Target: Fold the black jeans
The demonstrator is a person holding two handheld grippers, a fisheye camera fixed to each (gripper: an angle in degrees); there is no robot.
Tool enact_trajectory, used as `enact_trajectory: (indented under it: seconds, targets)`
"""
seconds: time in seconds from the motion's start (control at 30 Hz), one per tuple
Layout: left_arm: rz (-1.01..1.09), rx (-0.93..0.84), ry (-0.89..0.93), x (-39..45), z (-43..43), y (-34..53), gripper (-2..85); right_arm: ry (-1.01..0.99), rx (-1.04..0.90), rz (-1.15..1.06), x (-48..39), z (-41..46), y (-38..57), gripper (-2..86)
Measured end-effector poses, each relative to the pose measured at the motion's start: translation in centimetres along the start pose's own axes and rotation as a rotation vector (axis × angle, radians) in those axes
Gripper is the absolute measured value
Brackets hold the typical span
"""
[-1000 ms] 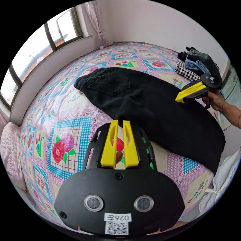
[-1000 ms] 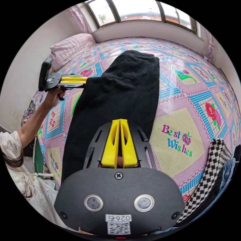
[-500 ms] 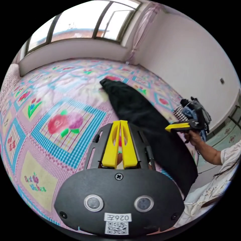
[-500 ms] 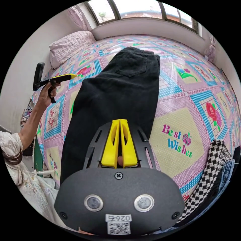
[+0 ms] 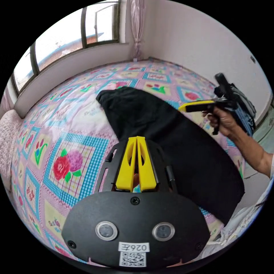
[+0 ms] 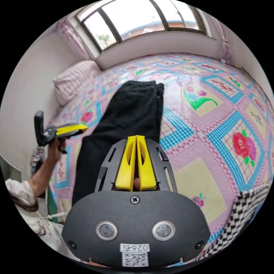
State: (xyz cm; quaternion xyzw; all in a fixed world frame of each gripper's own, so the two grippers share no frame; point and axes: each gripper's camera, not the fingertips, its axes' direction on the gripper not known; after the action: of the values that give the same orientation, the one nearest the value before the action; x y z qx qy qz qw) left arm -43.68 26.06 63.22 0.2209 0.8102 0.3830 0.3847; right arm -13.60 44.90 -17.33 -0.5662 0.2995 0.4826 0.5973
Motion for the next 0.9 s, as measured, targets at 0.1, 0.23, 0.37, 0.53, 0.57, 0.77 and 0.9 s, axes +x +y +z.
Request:
enact_trajectory:
  seconds: [0.1, 0.23, 0.37, 0.53, 0.57, 0.77, 0.9]
  targets:
    - [0.058, -0.15, 0.044, 0.7, 4.0, -2.4, -1.0, 0.065, -0.128, -0.023, -0.4, 4.7, -2.1, -0.9]
    - [0.011, -0.165, 0.022, -1.6, 4.0, -2.5, -0.8, 0.131, -0.068, -0.006, -0.4, 3.9, -2.1, -0.8]
    - [-0.138, 0.009, 0.048, -8.2, 0.7, -4.8, 0.5, 0.181, 0.021, -0.059, -0.7, 3.3, -4.3, -0.1]
    - [-0.25, -0.027, 0.022, -14.7, 3.6, -9.5, 9.6, 0.15, 0.017, -0.035, 0.7, 6.6, -9.9, 3.5]
    - [-0.279, -0.02, 0.067, -16.1, 4.4, -10.1, 12.4, 0.145, 0.018, -0.03, 0.9, 7.0, -10.5, 3.6]
    - [-0.379, -0.03, 0.307, -20.7, 9.1, -11.3, 15.8, 0.185, 0.01, 0.004, 2.7, 12.0, -15.3, 4.1]
    - [-0.327, 0.079, 0.27, -20.0, 5.4, -10.9, 6.4, 0.222, -0.082, -0.017, 2.6, 13.7, -16.5, -0.8]
